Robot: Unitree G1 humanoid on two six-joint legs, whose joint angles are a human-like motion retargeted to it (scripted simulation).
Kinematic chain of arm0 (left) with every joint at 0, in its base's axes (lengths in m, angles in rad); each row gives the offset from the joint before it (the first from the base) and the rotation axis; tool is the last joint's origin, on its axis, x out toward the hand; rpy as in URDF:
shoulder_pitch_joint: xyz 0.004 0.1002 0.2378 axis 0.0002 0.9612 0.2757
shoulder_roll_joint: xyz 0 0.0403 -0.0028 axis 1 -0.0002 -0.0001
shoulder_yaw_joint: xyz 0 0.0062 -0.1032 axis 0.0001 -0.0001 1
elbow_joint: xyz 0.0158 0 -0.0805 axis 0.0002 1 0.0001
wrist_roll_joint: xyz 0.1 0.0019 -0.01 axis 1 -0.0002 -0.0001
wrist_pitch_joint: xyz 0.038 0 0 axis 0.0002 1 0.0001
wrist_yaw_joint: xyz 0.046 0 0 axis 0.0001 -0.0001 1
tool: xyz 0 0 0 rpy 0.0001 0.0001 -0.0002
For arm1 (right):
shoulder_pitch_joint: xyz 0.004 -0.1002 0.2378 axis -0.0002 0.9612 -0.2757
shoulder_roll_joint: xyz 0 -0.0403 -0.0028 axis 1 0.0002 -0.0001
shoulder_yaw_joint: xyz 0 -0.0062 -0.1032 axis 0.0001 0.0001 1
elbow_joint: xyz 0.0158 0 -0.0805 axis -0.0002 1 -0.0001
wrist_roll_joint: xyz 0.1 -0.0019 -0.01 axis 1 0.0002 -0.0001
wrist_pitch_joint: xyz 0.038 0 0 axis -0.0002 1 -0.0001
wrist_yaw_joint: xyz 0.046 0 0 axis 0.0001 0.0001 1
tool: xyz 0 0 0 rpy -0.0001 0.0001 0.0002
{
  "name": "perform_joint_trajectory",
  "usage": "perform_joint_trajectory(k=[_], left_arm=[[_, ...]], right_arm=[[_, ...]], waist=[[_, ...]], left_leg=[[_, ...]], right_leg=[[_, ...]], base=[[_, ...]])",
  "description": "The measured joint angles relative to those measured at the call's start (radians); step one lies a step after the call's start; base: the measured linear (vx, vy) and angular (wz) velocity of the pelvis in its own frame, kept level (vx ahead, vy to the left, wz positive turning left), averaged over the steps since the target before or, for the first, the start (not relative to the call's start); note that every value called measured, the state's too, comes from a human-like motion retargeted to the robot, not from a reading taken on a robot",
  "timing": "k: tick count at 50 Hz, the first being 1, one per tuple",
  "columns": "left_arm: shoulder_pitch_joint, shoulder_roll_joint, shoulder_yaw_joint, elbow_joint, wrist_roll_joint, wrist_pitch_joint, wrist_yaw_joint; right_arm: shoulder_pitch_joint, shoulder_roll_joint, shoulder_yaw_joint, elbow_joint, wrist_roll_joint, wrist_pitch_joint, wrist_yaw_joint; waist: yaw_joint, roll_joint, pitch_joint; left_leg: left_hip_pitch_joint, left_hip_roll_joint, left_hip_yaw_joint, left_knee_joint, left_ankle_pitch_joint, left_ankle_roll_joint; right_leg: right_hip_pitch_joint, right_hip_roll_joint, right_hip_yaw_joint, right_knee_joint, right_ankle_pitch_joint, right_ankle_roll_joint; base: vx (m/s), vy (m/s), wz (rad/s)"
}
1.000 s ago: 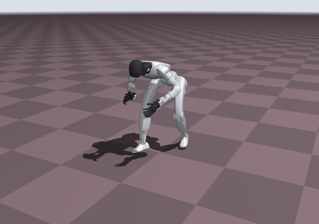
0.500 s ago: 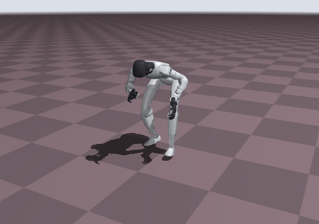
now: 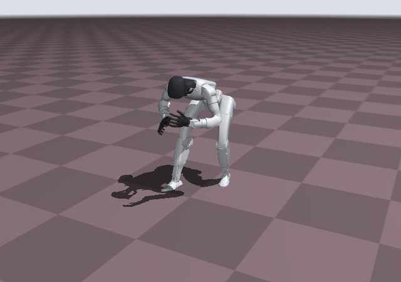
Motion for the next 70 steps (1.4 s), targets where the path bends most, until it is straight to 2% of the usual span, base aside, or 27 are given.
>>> perform_joint_trajectory(k=[2,4,7,11,14,17,20,23,27,30,32,35,38,40,42,46,50,52,55,60,62,65,67,70], left_arm=[[0.054,0.021,0.005,-0.005,0.009,-0.005,0.007],[0.142,0.038,0.026,-0.013,0.007,-0.003,0.02],[0.31,0.042,0.072,-0.022,-0.031,0.013,0.039],[0.549,0.057,0.113,-0.002,-0.078,0.034,0.083],[0.703,0.046,0.147,0.011,-0.15,0.02,0.064],[0.803,0.033,0.172,0.017,-0.193,0.007,0.031],[0.849,0.028,0.184,0.015,-0.21,-0.011,0.017],[0.829,0.043,0.177,0.009,-0.224,-0.041,0.022],[0.773,0.064,0.157,0.015,-0.229,-0.067,0.039],[0.721,0.068,0.134,0.024,-0.222,-0.062,0.042],[0.662,0.063,0.109,0.036,-0.212,-0.051,0.047],[0.565,0.045,0.068,0.049,-0.182,-0.03,0.063],[0.501,0.009,0.015,0.052,-0.146,-0.002,0.082],[0.448,-0.002,-0.01,0.042,-0.129,0.012,0.083],[0.379,-0.004,-0.029,0.032,-0.111,0.023,0.078],[0.216,0.007,-0.057,0.024,-0.073,0.033,0.064],[0.06,0.022,-0.061,0.012,-0.046,0.019,0.056],[0.019,0.022,-0.06,0.005,-0.031,0.009,0.052],[0.022,0.027,-0.051,0.0,-0.016,-0.006,0.039],[0.203,0.061,0.001,-0.006,-0.016,0.001,0.036],[0.309,0.076,0.039,-0.006,-0.008,0.02,0.049],[0.486,0.088,0.11,-0.009,-0.001,0.05,0.083],[0.613,0.076,0.16,-0.016,-0.029,0.048,0.098],[0.778,0.04,0.218,-0.027,-0.101,0.015,0.102]], right_arm=[[-0.006,0.015,-0.003,0.004,-0.008,0.0,-0.003],[0.003,0.018,-0.014,-0.005,0.005,-0.014,-0.012],[0.032,0.005,-0.049,-0.036,0.05,-0.046,-0.035],[0.018,0.041,-0.023,-0.058,0.08,-0.052,-0.02],[-0.014,0.061,0.003,-0.062,0.075,-0.039,-0.011],[-0.053,0.058,0.021,-0.061,0.051,-0.022,-0.011],[-0.12,0.049,0.049,-0.046,0.007,0.004,-0.028],[-0.234,0.054,0.089,-0.021,-0.055,0.05,-0.038],[-0.355,0.077,0.126,0.002,-0.097,0.084,-0.056],[-0.373,0.085,0.127,0.008,-0.101,0.086,-0.064],[-0.346,0.087,0.12,0.012,-0.095,0.083,-0.06],[-0.257,0.095,0.108,0.013,-0.068,0.072,-0.041],[-0.088,0.118,0.099,0.012,-0.026,0.054,-0.011],[-0.005,0.126,0.095,0.013,-0.002,0.042,0.0],[0.045,0.125,0.093,0.013,0.013,0.03,0.004],[0.045,0.108,0.096,0.014,0.008,0.023,-0.001],[-0.062,0.089,0.089,0.021,-0.03,0.037,-0.015],[-0.111,0.085,0.081,0.024,-0.044,0.042,-0.019],[-0.169,0.091,0.079,0.029,-0.064,0.049,-0.02],[-0.219,0.109,0.091,0.033,-0.081,0.059,-0.016],[-0.232,0.109,0.097,0.025,-0.071,0.049,-0.01],[-0.254,0.105,0.108,0.009,-0.044,0.023,0.0],[-0.263,0.102,0.122,0.004,-0.033,0.017,0.003],[-0.272,0.106,0.148,0.001,-0.032,0.018,0.0]], waist=[[-0.003,0.007,0.0],[0.011,0.023,0.0],[0.052,0.06,0.0],[0.08,0.063,0.0],[0.095,0.056,0.0],[0.114,0.053,0.0],[0.126,0.043,0.0],[0.15,0.01,0.0],[0.205,-0.059,0.0],[0.215,-0.096,0.0],[0.204,-0.113,0.0],[0.187,-0.127,0.0],[0.178,-0.104,0.0],[0.175,-0.085,0.0],[0.179,-0.071,0.0],[0.191,-0.06,0.0],[0.132,-0.069,0.0],[0.075,-0.062,0.0],[0.026,-0.042,0.0],[0.078,-0.007,0.0],[0.093,0.004,0.0],[0.108,0.014,0.0],[0.109,-0.014,0.0],[0.112,-0.058,0.0]], left_leg=[[0.007,0.009,-0.003,0.043,-0.012,0.018],[0.0,0.033,-0.01,0.124,-0.008,0.036],[-0.054,0.092,-0.036,0.303,0.07,0.045],[-0.147,0.192,-0.016,0.514,0.236,0.05],[-0.166,0.237,0.043,0.54,0.201,0.068],[-0.166,0.243,0.112,0.427,0.127,0.075],[-0.166,0.226,0.181,0.2,0.11,0.077],[-0.166,0.191,0.206,-0.131,0.131,0.063],[-0.112,0.17,0.175,-0.481,0.231,-0.004],[-0.081,0.185,0.193,-0.497,0.317,-0.025],[-0.086,0.193,0.202,-0.425,0.326,-0.019],[-0.088,0.194,0.177,-0.289,0.288,0.003],[-0.044,0.191,0.11,-0.126,0.194,0.04],[-0.022,0.198,0.066,-0.04,0.137,0.057],[-0.008,0.215,0.032,0.023,0.088,0.062],[0.0,0.25,0.004,0.092,0.022,0.051],[-0.039,0.202,0.033,0.114,-0.006,0.04],[-0.056,0.141,0.045,0.123,-0.018,0.046],[-0.05,0.086,0.049,0.127,-0.046,0.068],[-0.017,0.156,0.024,0.223,-0.091,0.1],[-0.052,0.195,0.007,0.331,-0.028,0.108],[-0.149,0.24,-0.036,0.507,0.138,0.092],[-0.166,0.248,-0.014,0.557,0.176,0.074],[-0.166,0.261,0.056,0.52,0.121,0.088]], right_leg=[[0.005,-0.008,-0.021,0.031,0.069,-0.001],[-0.002,-0.003,-0.019,0.103,0.069,-0.011],[-0.03,0.017,-0.014,0.262,-0.012,-0.062],[-0.063,0.031,-0.007,0.46,-0.138,-0.188],[-0.069,0.026,0.005,0.588,-0.24,-0.255],[-0.057,0.013,0.018,0.69,-0.327,-0.283],[-0.045,-0.005,0.029,0.767,-0.4,-0.296],[-0.059,0.004,0.031,0.797,-0.444,-0.301],[-0.067,0.056,0.041,0.829,-0.496,-0.299],[-0.043,0.058,0.036,0.865,-0.549,-0.324],[-0.045,0.026,0.028,0.933,-0.554,-0.351],[-0.086,-0.036,0.024,1.109,-0.43,-0.38],[-0.086,-0.059,0.023,1.265,-0.27,-0.359],[-0.086,-0.051,-0.007,1.28,-0.267,-0.342],[-0.086,-0.04,-0.067,1.196,-0.314,-0.333],[-0.086,0.033,-0.156,0.805,-0.311,-0.289],[-0.086,0.101,-0.08,0.283,-0.236,-0.194],[-0.086,0.077,-0.017,0.158,-0.145,-0.137],[-0.086,0.035,0.003,0.135,0.011,-0.081],[-0.086,0.055,-0.045,0.283,-0.019,-0.104],[-0.086,0.061,-0.053,0.351,-0.053,-0.129],[-0.086,0.063,-0.063,0.459,-0.125,-0.18],[-0.083,0.057,-0.03,0.545,-0.187,-0.204],[-0.058,0.046,0.004,0.632,-0.272,-0.226]], base=[[0.5,-0.22,0.17],[0.52,-0.21,-0.25],[0.52,-0.24,-0.41],[0.49,-0.22,-0.3],[0.47,-0.16,-0.04],[0.43,-0.11,0.12],[0.39,-0.08,0.2],[0.38,-0.03,-0.24],[0.46,0.03,-1.0],[0.51,0.09,-0.43],[0.52,0.13,0.16],[0.53,0.18,0.14],[0.54,0.19,0.0],[0.49,0.11,-0.12],[0.44,0.07,-0.31],[0.39,0.05,-0.42],[0.44,0.01,0.81],[0.52,-0.07,2.11],[0.51,-0.14,1.35],[0.5,-0.2,-0.38],[0.5,-0.22,-0.25],[0.5,-0.22,-0.01],[0.49,-0.2,0.21],[0.45,-0.17,0.26]])
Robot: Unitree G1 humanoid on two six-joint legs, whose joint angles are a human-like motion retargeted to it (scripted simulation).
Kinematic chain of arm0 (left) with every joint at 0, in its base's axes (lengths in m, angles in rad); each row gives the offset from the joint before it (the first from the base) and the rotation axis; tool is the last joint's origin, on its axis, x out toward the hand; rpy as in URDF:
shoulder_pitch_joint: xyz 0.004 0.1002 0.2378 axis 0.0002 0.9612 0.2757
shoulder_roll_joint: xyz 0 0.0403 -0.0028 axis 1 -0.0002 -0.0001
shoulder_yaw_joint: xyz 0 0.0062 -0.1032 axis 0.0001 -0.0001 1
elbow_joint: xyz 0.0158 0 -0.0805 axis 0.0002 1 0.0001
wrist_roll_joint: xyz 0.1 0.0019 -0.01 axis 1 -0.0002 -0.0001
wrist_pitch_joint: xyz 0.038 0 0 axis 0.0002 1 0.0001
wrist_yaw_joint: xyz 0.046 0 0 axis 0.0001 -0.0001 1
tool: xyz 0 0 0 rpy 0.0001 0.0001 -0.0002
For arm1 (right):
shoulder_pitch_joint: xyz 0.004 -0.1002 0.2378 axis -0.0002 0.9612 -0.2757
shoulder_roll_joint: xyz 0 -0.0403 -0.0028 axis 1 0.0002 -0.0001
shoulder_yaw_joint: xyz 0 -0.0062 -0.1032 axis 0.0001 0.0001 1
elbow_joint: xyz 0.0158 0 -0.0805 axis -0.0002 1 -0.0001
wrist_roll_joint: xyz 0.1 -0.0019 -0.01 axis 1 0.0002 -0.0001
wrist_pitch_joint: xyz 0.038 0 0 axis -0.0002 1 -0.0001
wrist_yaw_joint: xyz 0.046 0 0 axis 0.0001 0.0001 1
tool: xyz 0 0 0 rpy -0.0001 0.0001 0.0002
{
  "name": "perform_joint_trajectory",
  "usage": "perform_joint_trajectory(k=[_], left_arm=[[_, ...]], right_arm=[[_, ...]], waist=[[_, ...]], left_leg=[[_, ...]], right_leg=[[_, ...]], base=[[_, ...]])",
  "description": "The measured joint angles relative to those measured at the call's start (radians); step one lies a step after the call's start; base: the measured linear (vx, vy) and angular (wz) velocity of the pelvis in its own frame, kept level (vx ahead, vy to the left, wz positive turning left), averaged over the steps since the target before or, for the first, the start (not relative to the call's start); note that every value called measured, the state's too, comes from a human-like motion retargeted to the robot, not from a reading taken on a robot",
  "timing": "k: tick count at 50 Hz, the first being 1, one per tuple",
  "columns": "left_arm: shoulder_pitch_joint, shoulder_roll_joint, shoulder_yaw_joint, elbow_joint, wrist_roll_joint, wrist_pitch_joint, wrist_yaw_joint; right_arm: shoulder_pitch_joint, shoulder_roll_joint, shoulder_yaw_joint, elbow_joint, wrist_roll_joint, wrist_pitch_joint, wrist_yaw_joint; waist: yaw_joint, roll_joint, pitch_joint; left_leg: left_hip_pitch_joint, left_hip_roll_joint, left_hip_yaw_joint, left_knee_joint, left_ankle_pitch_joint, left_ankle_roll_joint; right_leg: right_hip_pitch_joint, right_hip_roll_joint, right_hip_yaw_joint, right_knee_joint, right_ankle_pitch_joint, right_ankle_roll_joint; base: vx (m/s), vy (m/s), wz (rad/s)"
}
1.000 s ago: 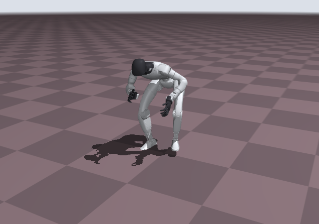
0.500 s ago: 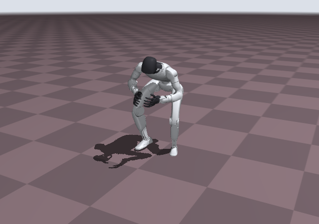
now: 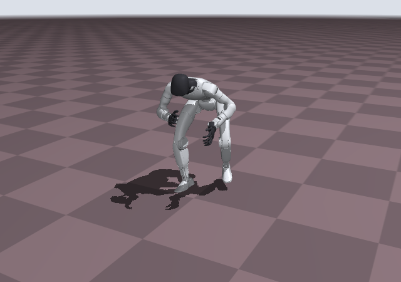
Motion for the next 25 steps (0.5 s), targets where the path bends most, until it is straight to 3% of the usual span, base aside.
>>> perform_joint_trajectory(k=[6,10,13,15,17,20,22,25], left_arm=[[0.131,-0.073,0.068,-0.023,-0.168,-0.087,-0.061],[0.118,-0.104,0.086,-0.025,-0.229,-0.11,-0.106],[0.1,-0.104,0.088,-0.018,-0.237,-0.108,-0.121],[0.066,-0.092,0.079,-0.017,-0.231,-0.103,-0.125],[0.009,-0.073,0.058,-0.016,-0.209,-0.094,-0.117],[-0.064,-0.045,0.006,0.007,-0.07,-0.062,-0.07],[-0.115,-0.042,-0.05,-0.005,-0.103,-0.038,-0.056],[-0.232,-0.031,-0.121,-0.002,-0.055,-0.005,-0.039]], right_arm=[[-0.056,-0.013,0.031,0.007,-0.053,0.044,-0.014],[-0.067,-0.018,0.029,0.018,-0.093,0.087,-0.015],[-0.02,-0.011,0.02,0.02,-0.084,0.088,-0.016],[0.017,-0.013,0.008,0.02,-0.068,0.08,-0.011],[0.057,-0.019,-0.004,0.02,-0.046,0.066,0.001],[0.176,-0.011,-0.003,-0.001,0.019,-0.008,0.017],[0.236,-0.006,-0.004,0.026,0.01,0.041,0.034],[0.306,-0.007,-0.01,0.03,0.024,0.046,0.032]], waist=[[0.014,-0.017,0.0],[0.069,-0.037,0.0],[0.099,-0.077,0.0],[0.1,-0.097,0.0],[0.088,-0.108,0.0],[0.075,-0.096,0.0],[0.07,-0.047,0.0],[0.069,0.003,0.0]], left_leg=[[0.0,-0.01,0.211,-0.468,-0.014,0.023],[0.077,-0.048,0.359,-0.908,0.026,-0.023],[0.154,-0.077,0.377,-1.081,0.074,-0.055],[0.16,-0.076,0.362,-1.056,0.091,-0.048],[0.127,-0.06,0.335,-0.938,0.088,-0.022],[0.069,-0.006,0.249,-0.599,0.031,0.054],[0.122,-0.031,0.163,-0.594,0.01,0.036],[0.15,-0.032,0.058,-0.482,-0.054,0.019]], right_leg=[[0.035,-0.031,-0.054,0.058,-0.108,-0.038],[0.05,0.0,-0.109,0.078,-0.167,-0.054],[0.089,0.021,-0.122,0.118,-0.239,-0.068],[0.094,0.005,-0.135,0.183,-0.272,-0.089],[0.047,-0.047,-0.14,0.329,-0.229,-0.12],[-0.028,-0.122,-0.092,0.625,-0.034,-0.122],[-0.028,-0.102,-0.086,0.687,0.066,-0.102],[-0.028,-0.068,-0.081,0.625,0.02,-0.077]], base=[[0.42,-0.14,0.42],[0.47,-0.09,-0.44],[0.52,-0.04,-0.54],[0.51,-0.01,0.14],[0.5,0.04,0.52],[0.57,0.12,0.47],[0.45,0.03,0.64],[0.42,-0.04,0.59]])
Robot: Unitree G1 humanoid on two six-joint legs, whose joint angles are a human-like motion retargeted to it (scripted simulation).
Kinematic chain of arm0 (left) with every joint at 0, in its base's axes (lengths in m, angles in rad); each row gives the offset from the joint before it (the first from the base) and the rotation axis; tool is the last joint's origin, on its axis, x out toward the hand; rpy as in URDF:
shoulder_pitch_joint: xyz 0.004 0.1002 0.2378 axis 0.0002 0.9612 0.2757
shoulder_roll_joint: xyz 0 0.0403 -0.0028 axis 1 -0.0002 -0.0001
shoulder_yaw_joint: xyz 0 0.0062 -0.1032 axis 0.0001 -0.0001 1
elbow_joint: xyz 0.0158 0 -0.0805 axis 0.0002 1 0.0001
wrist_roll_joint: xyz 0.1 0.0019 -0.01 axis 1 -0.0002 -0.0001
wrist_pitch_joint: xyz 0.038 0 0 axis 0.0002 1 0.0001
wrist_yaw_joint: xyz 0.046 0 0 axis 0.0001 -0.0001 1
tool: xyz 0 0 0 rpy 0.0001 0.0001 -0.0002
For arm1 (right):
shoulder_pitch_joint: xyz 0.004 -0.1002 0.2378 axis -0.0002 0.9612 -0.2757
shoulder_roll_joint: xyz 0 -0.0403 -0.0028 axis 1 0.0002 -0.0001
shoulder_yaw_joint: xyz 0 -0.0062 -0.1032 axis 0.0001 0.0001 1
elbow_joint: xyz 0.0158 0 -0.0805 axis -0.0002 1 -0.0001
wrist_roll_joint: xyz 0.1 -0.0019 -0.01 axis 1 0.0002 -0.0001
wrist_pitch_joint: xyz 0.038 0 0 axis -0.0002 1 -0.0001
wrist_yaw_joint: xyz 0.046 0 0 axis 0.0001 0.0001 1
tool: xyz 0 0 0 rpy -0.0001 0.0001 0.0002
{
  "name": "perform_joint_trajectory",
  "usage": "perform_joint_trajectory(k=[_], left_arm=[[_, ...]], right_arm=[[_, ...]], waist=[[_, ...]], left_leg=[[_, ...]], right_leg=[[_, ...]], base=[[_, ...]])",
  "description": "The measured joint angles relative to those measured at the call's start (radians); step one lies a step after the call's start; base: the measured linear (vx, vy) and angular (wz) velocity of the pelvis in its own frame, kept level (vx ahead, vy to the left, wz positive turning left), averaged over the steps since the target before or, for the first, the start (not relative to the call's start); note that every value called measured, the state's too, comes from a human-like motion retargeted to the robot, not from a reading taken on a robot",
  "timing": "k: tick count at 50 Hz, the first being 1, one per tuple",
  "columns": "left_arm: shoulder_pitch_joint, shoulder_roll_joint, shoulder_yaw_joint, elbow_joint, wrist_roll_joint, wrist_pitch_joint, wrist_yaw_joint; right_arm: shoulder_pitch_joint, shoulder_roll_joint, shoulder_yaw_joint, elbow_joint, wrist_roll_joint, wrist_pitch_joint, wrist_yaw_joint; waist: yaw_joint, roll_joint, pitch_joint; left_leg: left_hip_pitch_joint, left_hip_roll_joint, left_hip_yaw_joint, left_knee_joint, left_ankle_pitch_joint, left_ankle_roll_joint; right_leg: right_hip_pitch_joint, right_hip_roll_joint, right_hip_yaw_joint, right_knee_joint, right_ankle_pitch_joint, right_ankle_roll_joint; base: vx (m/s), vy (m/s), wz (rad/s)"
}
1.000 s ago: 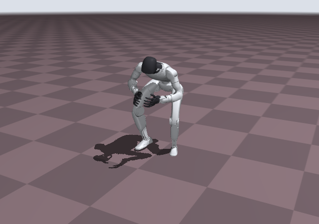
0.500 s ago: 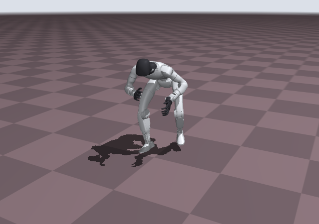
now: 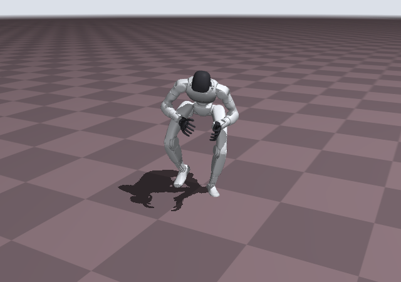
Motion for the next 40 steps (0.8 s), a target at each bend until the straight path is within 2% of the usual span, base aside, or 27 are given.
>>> perform_joint_trajectory(k=[3,7,8,10,13,16,22,25,28,30,31,35,38,40], left_arm=[[-0.16,0.011,-0.061,0.005,0.055,0.022,-0.009],[-0.356,0.05,-0.129,-0.021,0.089,0.013,-0.04],[-0.392,0.068,-0.146,-0.033,0.098,0.007,-0.049],[-0.452,0.112,-0.178,-0.067,0.104,-0.004,-0.068],[-0.478,0.196,-0.22,-0.107,0.133,-0.009,-0.091],[-0.42,0.269,-0.239,-0.143,0.149,-0.01,-0.1],[-0.114,0.291,-0.185,-0.162,0.098,-0.017,-0.077],[0.083,0.252,-0.112,-0.129,0.073,-0.002,-0.033],[0.269,0.196,-0.035,-0.082,-0.016,-0.054,-0.005],[0.38,0.156,0.024,-0.06,-0.077,-0.074,0.007],[0.425,0.134,0.052,-0.057,-0.091,-0.057,0.007],[0.505,0.093,0.152,-0.096,-0.179,-0.076,-0.048],[0.458,0.115,0.18,-0.113,-0.223,-0.086,-0.102],[0.405,0.115,0.179,-0.143,-0.312,-0.129,-0.112]], right_arm=[[0.008,-0.007,-0.019,0.005,-0.002,-0.002,-0.007],[-0.055,-0.025,-0.05,0.01,-0.03,0.004,-0.018],[-0.073,-0.033,-0.058,0.009,-0.041,0.005,-0.023],[-0.11,-0.058,-0.075,0.005,-0.06,0.012,-0.023],[-0.138,-0.094,-0.087,-0.012,-0.069,0.012,-0.014],[-0.14,-0.119,-0.088,-0.023,-0.066,0.007,-0.007],[-0.112,-0.133,-0.095,-0.021,-0.055,0.01,-0.016],[-0.096,-0.12,-0.108,-0.026,-0.04,0.001,-0.026],[-0.073,-0.095,-0.11,-0.021,-0.011,-0.038,-0.034],[-0.063,-0.078,-0.106,-0.02,-0.019,-0.032,-0.04],[-0.06,-0.077,-0.108,-0.021,-0.038,-0.008,-0.046],[-0.085,-0.075,-0.122,-0.041,-0.093,0.049,-0.052],[-0.117,-0.088,-0.149,-0.046,-0.111,0.071,-0.05],[-0.128,-0.095,-0.165,-0.051,-0.109,0.076,-0.066]], waist=[[0.014,0.024,0.0],[0.001,0.03,0.0],[-0.015,0.032,0.0],[-0.065,0.04,0.0],[-0.128,0.056,0.0],[-0.119,0.071,0.0],[-0.004,0.127,0.0],[0.03,0.165,0.0],[0.035,0.114,0.0],[0.018,0.077,0.0],[0.004,0.073,0.0],[-0.038,0.072,0.0],[-0.027,0.082,0.0],[-0.014,0.07,0.0]], left_leg=[[0.005,0.008,-0.064,0.05,-0.035,-0.033],[-0.047,-0.021,-0.11,0.081,-0.052,-0.048],[-0.065,-0.043,-0.12,0.091,-0.059,-0.049],[-0.107,-0.106,-0.14,0.112,-0.072,-0.058],[-0.131,-0.185,-0.176,0.142,-0.096,-0.069],[-0.132,-0.188,-0.23,0.194,-0.141,-0.069],[-0.099,-0.112,-0.353,0.342,-0.242,-0.049],[-0.146,-0.087,-0.41,0.5,-0.169,-0.036],[-0.15,-0.052,-0.318,0.634,-0.034,-0.035],[-0.15,0.0,-0.207,0.657,-0.018,-0.005],[-0.15,0.026,-0.148,0.629,-0.045,0.014],[-0.15,0.109,0.091,0.356,-0.118,0.065],[-0.15,0.147,0.222,0.118,-0.118,0.081],[-0.145,0.156,0.27,0.024,-0.099,0.089]], right_leg=[[0.0,0.065,0.006,-0.296,-0.008,0.035],[0.0,0.174,0.131,-0.838,0.092,0.152],[0.0,0.177,0.165,-0.949,0.118,0.194],[0.0,0.162,0.277,-1.132,0.084,0.227],[0.0,0.131,0.381,-1.19,0.136,0.29],[0.0,0.152,0.378,-1.128,0.211,0.303],[0.0,0.209,0.253,-0.906,0.23,0.271],[0.0,0.202,0.18,-0.755,0.179,0.214],[0.0,0.165,0.204,-0.549,0.062,0.14],[0.0,0.121,0.216,-0.441,-0.017,0.08],[0.0,0.089,0.207,-0.402,-0.054,0.049],[0.0,-0.044,0.125,-0.326,-0.154,-0.02],[0.0,-0.107,0.02,-0.305,-0.21,-0.049],[0.0,-0.138,-0.028,-0.279,-0.255,-0.07]], base=[[0.36,-0.06,0.24],[0.37,-0.09,0.59],[0.45,-0.13,1.55],[0.5,-0.18,2.18],[0.48,-0.24,2.09],[0.43,-0.29,0.61],[0.45,-0.27,-0.25],[0.48,-0.27,0.54],[0.48,-0.29,1.28],[0.44,-0.26,1.62],[0.4,-0.25,1.9],[0.34,-0.24,2.05],[0.32,-0.21,1.44],[0.36,-0.17,1.03]])
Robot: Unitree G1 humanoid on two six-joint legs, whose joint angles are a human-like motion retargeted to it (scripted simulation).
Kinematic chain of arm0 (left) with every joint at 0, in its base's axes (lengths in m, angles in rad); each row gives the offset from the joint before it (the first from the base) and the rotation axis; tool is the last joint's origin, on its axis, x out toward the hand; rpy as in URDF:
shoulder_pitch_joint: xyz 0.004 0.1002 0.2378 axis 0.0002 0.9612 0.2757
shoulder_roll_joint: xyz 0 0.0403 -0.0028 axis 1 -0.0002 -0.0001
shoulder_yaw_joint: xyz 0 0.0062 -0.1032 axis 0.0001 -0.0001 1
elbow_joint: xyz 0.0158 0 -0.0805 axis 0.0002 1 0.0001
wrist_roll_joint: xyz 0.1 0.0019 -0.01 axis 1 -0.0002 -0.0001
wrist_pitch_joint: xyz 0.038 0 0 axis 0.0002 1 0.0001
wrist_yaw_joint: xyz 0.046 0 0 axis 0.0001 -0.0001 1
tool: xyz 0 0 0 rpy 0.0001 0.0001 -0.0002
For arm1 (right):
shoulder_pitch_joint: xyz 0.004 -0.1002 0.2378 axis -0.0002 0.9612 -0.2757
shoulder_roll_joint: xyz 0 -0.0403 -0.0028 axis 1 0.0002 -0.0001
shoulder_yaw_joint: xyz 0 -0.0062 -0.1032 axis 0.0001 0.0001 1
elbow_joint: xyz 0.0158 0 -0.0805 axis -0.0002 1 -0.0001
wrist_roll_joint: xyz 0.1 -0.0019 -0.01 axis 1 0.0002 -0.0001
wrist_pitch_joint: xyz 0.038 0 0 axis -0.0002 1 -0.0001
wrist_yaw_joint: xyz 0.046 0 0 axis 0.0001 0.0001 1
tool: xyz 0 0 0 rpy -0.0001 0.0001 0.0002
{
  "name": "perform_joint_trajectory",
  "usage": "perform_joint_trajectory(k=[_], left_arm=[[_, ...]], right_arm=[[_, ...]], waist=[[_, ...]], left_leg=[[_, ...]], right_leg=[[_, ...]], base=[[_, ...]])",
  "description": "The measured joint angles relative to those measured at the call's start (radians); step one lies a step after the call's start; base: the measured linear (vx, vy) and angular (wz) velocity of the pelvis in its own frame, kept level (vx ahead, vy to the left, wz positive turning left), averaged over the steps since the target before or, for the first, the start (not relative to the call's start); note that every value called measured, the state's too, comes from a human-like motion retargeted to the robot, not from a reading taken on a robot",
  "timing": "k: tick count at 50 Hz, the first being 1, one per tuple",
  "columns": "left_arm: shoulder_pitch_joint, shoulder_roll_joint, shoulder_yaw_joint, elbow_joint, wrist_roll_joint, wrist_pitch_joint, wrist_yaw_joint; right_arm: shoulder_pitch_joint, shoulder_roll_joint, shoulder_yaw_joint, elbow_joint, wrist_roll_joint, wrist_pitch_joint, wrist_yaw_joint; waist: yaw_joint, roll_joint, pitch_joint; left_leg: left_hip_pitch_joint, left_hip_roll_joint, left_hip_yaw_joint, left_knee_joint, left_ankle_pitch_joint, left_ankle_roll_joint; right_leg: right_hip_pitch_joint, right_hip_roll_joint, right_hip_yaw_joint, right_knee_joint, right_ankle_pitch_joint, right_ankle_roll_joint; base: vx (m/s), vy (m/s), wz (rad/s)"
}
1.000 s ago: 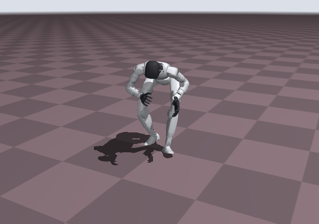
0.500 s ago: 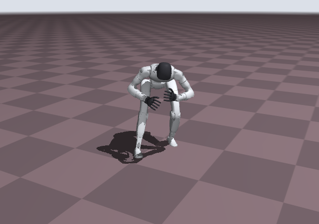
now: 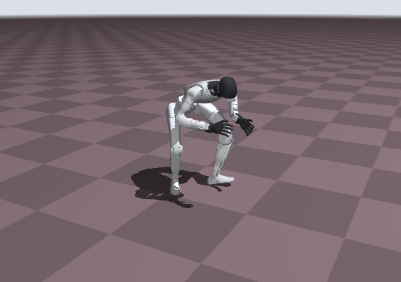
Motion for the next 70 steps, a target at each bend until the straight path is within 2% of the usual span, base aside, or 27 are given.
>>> perform_joint_trajectory(k=[3,5,7,8,10,14,18,20,22,25,28,33,37,40,42,44,45,47,50,53,55,58,60,61,64,67,70], left_arm=[[-0.063,0.031,-0.002,0.032,0.042,0.058,-0.014],[-0.095,0.037,-0.034,0.052,0.115,0.051,0.014],[-0.145,0.029,-0.084,0.059,0.097,0.073,0.033],[-0.161,0.019,-0.106,0.064,0.103,0.088,0.036],[-0.174,0.005,-0.146,0.081,0.204,0.093,0.056],[-0.294,0.04,-0.255,0.092,0.228,0.116,0.07],[-0.387,0.063,-0.32,0.093,0.271,0.122,0.062],[-0.4,0.072,-0.337,0.103,0.362,0.107,0.069],[-0.423,0.076,-0.344,0.097,0.37,0.101,0.079],[-0.448,0.077,-0.338,0.097,0.412,0.088,0.102],[-0.44,0.066,-0.327,0.098,0.43,0.084,0.115],[-0.361,-0.003,-0.296,0.089,0.305,0.095,0.116],[-0.238,-0.035,-0.233,0.085,0.253,0.076,0.124],[-0.127,-0.052,-0.164,0.074,0.208,0.064,0.125],[-0.04,-0.065,-0.124,0.075,0.186,0.079,0.148],[0.031,-0.074,-0.083,0.053,0.166,0.059,0.125],[0.063,-0.076,-0.06,0.046,0.157,0.053,0.117],[0.101,-0.101,-0.018,-0.015,0.04,-0.035,0.101],[0.099,-0.1,0.018,-0.038,-0.012,-0.068,0.048],[0.038,-0.099,0.016,-0.038,-0.023,-0.078,0.011],[0.005,-0.085,0.013,-0.003,0.082,-0.059,0.002],[-0.094,-0.115,-0.036,-0.038,-0.064,-0.089,0.023],[-0.15,-0.072,-0.039,0.038,0.089,0.016,0.016],[-0.175,-0.073,-0.048,0.042,0.111,0.031,0.032],[-0.251,-0.077,-0.082,0.039,0.141,0.039,0.051],[-0.299,-0.084,-0.125,0.046,0.189,0.058,0.075],[-0.326,-0.089,-0.173,0.051,0.256,0.087,0.103]], right_arm=[[0.037,-0.018,-0.03,-0.014,0.028,-0.016,-0.006],[0.091,-0.002,-0.016,-0.032,0.059,-0.064,-0.002],[0.129,0.001,-0.025,-0.012,0.054,-0.027,0.019],[0.167,-0.001,-0.034,-0.016,0.063,-0.03,0.021],[0.264,0.004,-0.036,-0.049,0.107,-0.099,0.017],[0.254,0.037,-0.001,-0.012,0.087,-0.044,0.069],[0.241,0.036,0.01,-0.021,0.087,-0.061,0.061],[0.25,0.048,0.031,-0.049,0.105,-0.126,0.05],[0.216,0.045,0.029,-0.052,0.099,-0.13,0.044],[0.16,0.043,0.029,-0.066,0.106,-0.154,0.038],[0.116,0.048,0.029,-0.062,0.108,-0.157,0.037],[0.067,0.009,0.015,-0.022,0.061,-0.074,0.018],[0.049,-0.003,0.015,-0.028,0.062,-0.072,0.012],[0.033,-0.019,0.022,-0.038,0.07,-0.08,0.016],[0.051,-0.036,0.035,-0.042,0.081,-0.09,0.015],[0.056,-0.037,0.052,-0.045,0.073,-0.085,0.023],[0.057,-0.037,0.058,-0.046,0.068,-0.082,0.025],[0.047,-0.031,0.063,-0.046,0.051,-0.071,0.01],[0.021,-0.036,0.058,-0.034,0.014,-0.044,0.011],[-0.008,-0.045,0.052,-0.029,-0.02,-0.028,0.008],[-0.002,-0.047,0.067,-0.054,0.011,-0.089,-0.001],[-0.049,-0.068,0.075,-0.023,-0.037,-0.012,-0.002],[-0.06,-0.085,0.091,-0.024,-0.025,-0.022,0.027],[-0.06,-0.083,0.094,-0.027,-0.016,-0.031,0.03],[-0.056,-0.071,0.098,-0.025,-0.003,-0.036,0.05],[-0.003,-0.058,0.086,-0.024,0.001,-0.035,0.071],[0.077,-0.054,0.065,-0.027,0.013,-0.038,0.08]], waist=[[0.014,-0.033,0.0],[0.019,-0.067,0.0],[0.021,-0.049,0.0],[0.021,-0.034,0.0],[0.034,-0.029,0.0],[0.04,-0.018,0.0],[0.068,-0.003,0.0],[0.089,-0.014,0.0],[0.09,-0.015,0.0],[0.061,-0.024,0.0],[0.04,-0.014,0.0],[0.057,0.114,0.0],[0.07,0.137,0.0],[0.064,0.13,0.0],[0.032,0.102,0.0],[0.005,0.05,0.0],[-0.01,0.031,0.0],[-0.036,0.013,0.0],[-0.045,0.02,0.0],[-0.022,0.038,0.0],[0.004,0.015,0.0],[0.014,0.002,0.0],[0.008,-0.031,0.0],[0.003,-0.04,0.0],[0.009,-0.054,0.0],[0.014,-0.003,0.0],[0.017,0.048,0.0]], left_leg=[[0.011,-0.012,-0.018,0.005,0.043,-0.002],[0.0,0.001,-0.059,0.129,0.071,0.016],[0.034,-0.047,-0.115,0.092,0.069,0.008],[0.048,-0.066,-0.149,0.119,0.06,0.009],[0.059,-0.059,-0.213,0.271,0.042,0.013],[0.112,-0.108,-0.328,0.177,0.021,-0.073],[0.119,-0.121,-0.416,0.182,0.011,-0.111],[0.089,-0.102,-0.453,0.298,0.016,-0.09],[0.074,-0.117,-0.477,0.289,0.008,-0.111],[0.02,-0.161,-0.5,0.331,0.0,-0.117],[-0.003,-0.202,-0.544,0.37,-0.026,-0.118],[0.009,-0.253,-0.717,0.378,-0.115,-0.144],[0.022,-0.261,-0.787,0.408,-0.124,-0.15],[-0.004,-0.272,-0.794,0.463,-0.031,-0.159],[-0.005,-0.268,-0.713,0.513,0.049,-0.153],[-0.005,-0.193,-0.558,0.523,0.076,-0.131],[-0.005,-0.15,-0.476,0.518,0.069,-0.108],[-0.005,-0.081,-0.319,0.45,0.024,-0.064],[-0.005,-0.03,-0.124,0.261,-0.01,-0.031],[-0.005,-0.039,-0.011,0.035,0.037,-0.019],[-0.005,-0.024,0.017,0.019,0.067,0.005],[-0.005,-0.111,-0.012,-0.154,0.152,-0.005],[-0.005,-0.139,-0.025,-0.146,0.172,-0.006],[-0.005,-0.152,-0.035,-0.142,0.18,-0.009],[-0.002,-0.167,-0.082,-0.104,0.16,-0.03],[0.014,-0.19,-0.183,-0.023,0.111,-0.028],[0.063,-0.217,-0.289,0.049,0.066,-0.047]], right_leg=[[0.013,-0.061,-0.03,0.099,-0.049,-0.046],[0.005,-0.118,-0.005,0.222,-0.023,-0.073],[0.0,-0.153,0.004,0.321,0.097,-0.103],[0.0,-0.154,0.037,0.373,0.154,-0.087],[0.0,-0.076,0.145,0.459,0.21,0.001],[0.0,0.09,0.133,0.313,0.193,0.027],[0.0,0.185,0.093,0.003,0.19,0.072],[0.0,0.254,0.125,-0.153,0.189,0.132],[0.0,0.317,0.179,-0.376,0.218,0.174],[0.0,0.368,0.316,-0.619,0.28,0.245],[0.0,0.377,0.365,-0.637,0.384,0.289],[0.0,0.31,0.183,-0.488,0.411,0.231],[0.0,0.273,0.106,-0.369,0.37,0.201],[0.0,0.235,0.074,-0.28,0.313,0.161],[0.0,0.182,0.102,-0.171,0.245,0.116],[0.0,0.141,0.131,-0.114,0.194,0.091],[0.0,0.119,0.137,-0.089,0.171,0.078],[0.0,0.071,0.115,-0.07,0.134,0.06],[0.0,0.017,0.037,-0.068,0.093,0.032],[0.0,-0.012,-0.058,-0.071,0.061,0.002],[0.0,-0.02,-0.07,-0.033,0.018,-0.006],[0.0,-0.051,-0.127,-0.033,-0.015,-0.058],[0.0,-0.083,-0.117,0.0,-0.052,-0.071],[0.001,-0.103,-0.117,0.023,-0.058,-0.078],[0.0,-0.156,-0.123,0.121,-0.002,-0.105],[0.0,-0.193,-0.094,0.269,0.141,-0.112],[0.0,-0.095,-0.008,0.324,0.203,-0.045]], base=[[0.42,-0.09,0.88],[0.48,0.02,0.74],[0.37,0.05,1.05],[0.43,0.04,1.24],[0.45,-0.04,1.04],[0.24,-0.22,0.88],[0.28,-0.18,0.51],[0.36,-0.14,0.19],[0.32,-0.19,0.55],[0.37,-0.22,1.18],[0.37,-0.26,1.2],[0.34,-0.26,0.8],[0.4,-0.32,0.71],[0.36,-0.32,1.11],[0.33,-0.33,1.76],[0.35,-0.3,1.62],[0.29,-0.29,1.65],[0.25,-0.28,1.66],[0.22,-0.26,1.42],[0.26,-0.19,0.85],[0.35,-0.12,0.33],[0.22,-0.12,0.88],[0.34,-0.07,1.06],[0.34,-0.05,0.98],[0.4,-0.01,0.53],[0.42,0.06,0.71],[0.37,-0.08,0.94]])
